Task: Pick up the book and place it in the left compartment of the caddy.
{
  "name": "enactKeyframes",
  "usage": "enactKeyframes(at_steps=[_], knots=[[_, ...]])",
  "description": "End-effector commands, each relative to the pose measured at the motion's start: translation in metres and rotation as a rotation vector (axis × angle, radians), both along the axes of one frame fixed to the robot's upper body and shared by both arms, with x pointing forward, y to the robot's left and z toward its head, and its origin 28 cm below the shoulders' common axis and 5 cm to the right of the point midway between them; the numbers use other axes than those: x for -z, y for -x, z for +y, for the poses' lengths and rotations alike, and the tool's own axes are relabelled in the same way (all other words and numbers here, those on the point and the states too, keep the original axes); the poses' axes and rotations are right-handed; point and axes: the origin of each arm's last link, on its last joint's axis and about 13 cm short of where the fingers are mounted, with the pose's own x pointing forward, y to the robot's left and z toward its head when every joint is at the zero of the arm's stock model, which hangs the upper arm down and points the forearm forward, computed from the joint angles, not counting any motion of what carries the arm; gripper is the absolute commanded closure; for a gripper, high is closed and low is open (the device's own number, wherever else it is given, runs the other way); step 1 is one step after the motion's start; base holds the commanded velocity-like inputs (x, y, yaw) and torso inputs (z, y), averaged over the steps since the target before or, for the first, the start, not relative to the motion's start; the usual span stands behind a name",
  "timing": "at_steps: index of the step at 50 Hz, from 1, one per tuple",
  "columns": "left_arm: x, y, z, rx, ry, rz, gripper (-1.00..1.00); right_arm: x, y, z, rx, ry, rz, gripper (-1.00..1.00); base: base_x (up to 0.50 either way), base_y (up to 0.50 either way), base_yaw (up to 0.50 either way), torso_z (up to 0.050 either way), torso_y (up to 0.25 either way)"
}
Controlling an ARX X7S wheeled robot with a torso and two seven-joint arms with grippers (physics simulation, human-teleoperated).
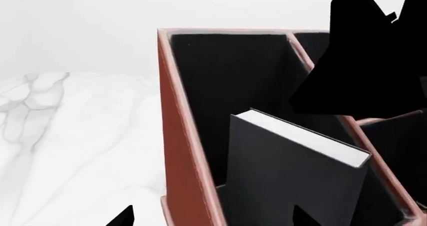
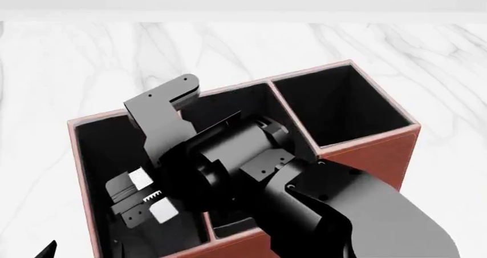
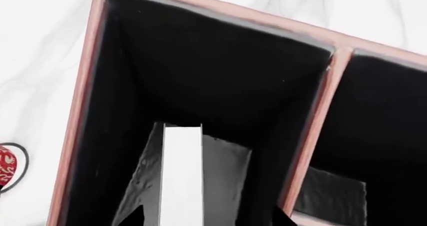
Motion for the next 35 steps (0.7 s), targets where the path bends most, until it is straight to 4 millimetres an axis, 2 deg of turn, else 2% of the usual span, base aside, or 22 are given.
enactKeyframes(at_steps=[1,7,12,16,26,29,33,35], knots=[[0.000,0.000,0.000,0.002,0.000,0.000,-1.00,0.000,-0.001,-0.001,0.007,0.005,-0.010,-1.00,0.00,0.00,0.00,0.000,0.000],[0.000,0.000,0.000,0.002,0.000,-0.001,-1.00,-0.011,-0.002,-0.001,0.013,0.014,-0.024,-1.00,0.00,0.00,0.00,0.000,0.000],[-0.001,0.000,0.001,-0.001,0.004,-0.001,-1.00,-0.069,-0.003,-0.003,0.034,-0.004,-0.060,-1.00,0.00,0.00,0.00,0.000,0.000],[-0.001,0.000,0.000,0.000,0.002,-0.001,-1.00,-0.086,-0.004,-0.004,0.044,-0.014,-0.079,-1.00,0.00,0.00,0.00,0.000,0.000],[-0.001,0.000,0.001,0.000,0.003,0.000,-1.00,-0.088,-0.003,-0.003,0.043,-0.021,-0.075,-1.00,0.00,0.00,0.00,0.000,0.000],[-0.001,0.000,0.001,-0.001,0.005,-0.003,-1.00,-0.096,-0.003,-0.004,0.044,-0.067,-0.070,-1.00,0.00,0.00,0.00,0.000,0.000],[-0.003,0.000,0.002,-0.006,0.010,-0.004,-1.00,-0.105,0.011,-0.024,0.061,-0.119,-0.154,-1.00,0.00,0.00,0.00,0.000,0.000],[-0.005,0.002,0.002,-0.004,0.011,-0.012,-1.00,-0.104,0.026,-0.045,0.100,-0.151,-0.298,-1.00,0.00,0.00,0.00,0.000,0.000]])
